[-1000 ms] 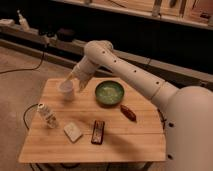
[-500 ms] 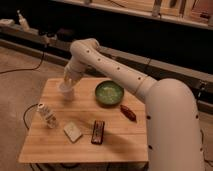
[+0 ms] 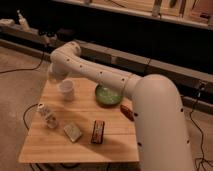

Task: Knock the bottle over

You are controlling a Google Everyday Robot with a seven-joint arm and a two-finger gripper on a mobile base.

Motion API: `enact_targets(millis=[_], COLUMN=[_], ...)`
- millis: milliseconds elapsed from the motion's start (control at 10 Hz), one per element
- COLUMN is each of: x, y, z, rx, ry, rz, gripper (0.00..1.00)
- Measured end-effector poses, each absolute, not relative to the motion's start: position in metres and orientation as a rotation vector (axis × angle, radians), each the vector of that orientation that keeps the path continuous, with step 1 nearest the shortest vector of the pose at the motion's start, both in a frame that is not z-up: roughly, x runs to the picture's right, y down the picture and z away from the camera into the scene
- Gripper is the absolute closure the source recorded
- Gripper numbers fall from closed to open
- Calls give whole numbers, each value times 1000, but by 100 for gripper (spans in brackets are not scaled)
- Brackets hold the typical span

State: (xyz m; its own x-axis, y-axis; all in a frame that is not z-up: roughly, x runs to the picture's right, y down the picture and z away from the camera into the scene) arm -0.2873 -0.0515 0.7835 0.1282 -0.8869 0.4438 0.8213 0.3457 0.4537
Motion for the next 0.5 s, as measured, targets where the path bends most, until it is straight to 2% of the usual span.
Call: enact_targets(millis=[500], x=[-298], y=[-53], z=[777], rx=[155], ry=[-755], rz=[-1249], gripper=[100])
